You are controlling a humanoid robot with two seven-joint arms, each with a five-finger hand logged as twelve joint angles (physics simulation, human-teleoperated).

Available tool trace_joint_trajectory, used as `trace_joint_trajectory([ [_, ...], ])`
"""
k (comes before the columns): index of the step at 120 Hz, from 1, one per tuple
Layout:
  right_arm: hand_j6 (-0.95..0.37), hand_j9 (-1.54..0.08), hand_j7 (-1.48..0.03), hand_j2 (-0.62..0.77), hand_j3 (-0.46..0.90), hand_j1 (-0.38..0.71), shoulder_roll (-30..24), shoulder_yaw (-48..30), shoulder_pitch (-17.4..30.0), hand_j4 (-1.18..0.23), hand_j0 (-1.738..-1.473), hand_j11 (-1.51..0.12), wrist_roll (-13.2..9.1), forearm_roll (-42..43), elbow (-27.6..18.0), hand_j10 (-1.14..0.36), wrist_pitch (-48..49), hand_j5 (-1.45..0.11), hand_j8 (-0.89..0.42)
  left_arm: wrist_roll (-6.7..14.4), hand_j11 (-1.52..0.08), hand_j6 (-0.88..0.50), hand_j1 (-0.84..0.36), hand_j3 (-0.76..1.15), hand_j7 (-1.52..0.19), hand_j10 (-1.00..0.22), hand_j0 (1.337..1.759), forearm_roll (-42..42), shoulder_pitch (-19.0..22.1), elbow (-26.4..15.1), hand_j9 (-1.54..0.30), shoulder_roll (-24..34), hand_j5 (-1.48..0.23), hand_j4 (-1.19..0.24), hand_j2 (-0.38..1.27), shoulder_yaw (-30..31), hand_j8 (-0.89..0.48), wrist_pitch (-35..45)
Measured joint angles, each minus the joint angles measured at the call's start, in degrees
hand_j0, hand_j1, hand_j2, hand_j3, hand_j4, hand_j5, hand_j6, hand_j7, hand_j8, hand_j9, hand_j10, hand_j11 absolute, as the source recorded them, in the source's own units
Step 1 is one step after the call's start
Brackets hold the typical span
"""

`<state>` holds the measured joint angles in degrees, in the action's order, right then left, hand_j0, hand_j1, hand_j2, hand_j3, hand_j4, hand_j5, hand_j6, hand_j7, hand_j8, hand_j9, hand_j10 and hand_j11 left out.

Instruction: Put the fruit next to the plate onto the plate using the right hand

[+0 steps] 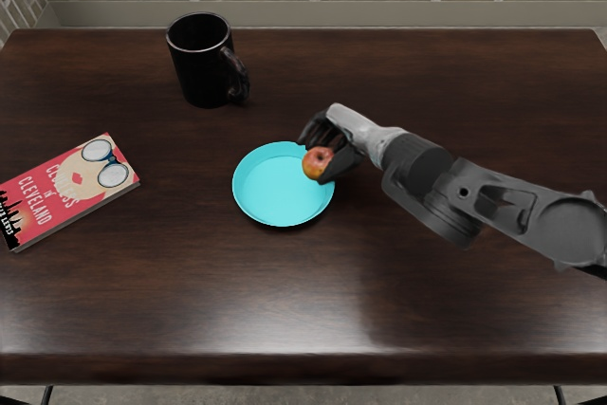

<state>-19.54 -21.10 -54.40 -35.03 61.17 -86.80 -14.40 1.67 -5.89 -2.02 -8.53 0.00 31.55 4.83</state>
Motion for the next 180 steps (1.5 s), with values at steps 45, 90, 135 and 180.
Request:
trace_joint_trajectory([
  [45,-0.55,-0.81,-0.81,0.25,0.0,0.27,6.0,3.0,-0.1,-0.61,-1.658,-0.81,0.0,0.5,5.0,-0.6,0.0,-0.82,-0.47,0.0,-0.3,-0.23,0.07,0.0,-0.3,-0.23,1.658,0.0,0.0,0.0,-0.3,0.0,-0.3,-0.23,0.05,0.0,-0.23,0.0],
  [90,-0.38,-0.52,-0.52,0.07,0.0,0.08,7.4,4.5,-0.3,-0.4,-1.658,-0.53,0.0,1.0,5.6,-0.4,-0.6,-0.53,-0.35,0.0,-0.3,-0.23,0.07,0.0,-0.3,-0.23,1.658,0.0,0.0,0.0,-0.3,0.0,-0.3,-0.23,0.05,0.0,-0.23,0.0],
  [135,-0.11,-0.15,-0.15,0.0,0.0,-0.22,-5.7,-6.9,-0.9,-0.12,-1.658,-0.15,0.0,-8.3,0.2,-0.12,11.6,-0.15,-0.11,0.0,-0.3,-0.23,0.07,0.0,-0.3,-0.23,1.658,0.0,0.0,0.0,-0.3,0.0,-0.3,-0.23,0.05,0.0,-0.23,0.0],
  [180,-0.06,-0.08,-0.08,-0.01,0.0,-0.28,-24.0,-15.6,0.8,-0.06,-1.658,-0.08,8.2,-35.6,3.9,-0.06,43.9,-0.08,-0.06,0.0,-0.3,-0.23,0.07,0.0,-0.3,-0.23,1.658,0.0,1.9,-0.1,-0.3,0.0,-0.3,-0.23,0.05,0.1,-0.23,0.0],
])
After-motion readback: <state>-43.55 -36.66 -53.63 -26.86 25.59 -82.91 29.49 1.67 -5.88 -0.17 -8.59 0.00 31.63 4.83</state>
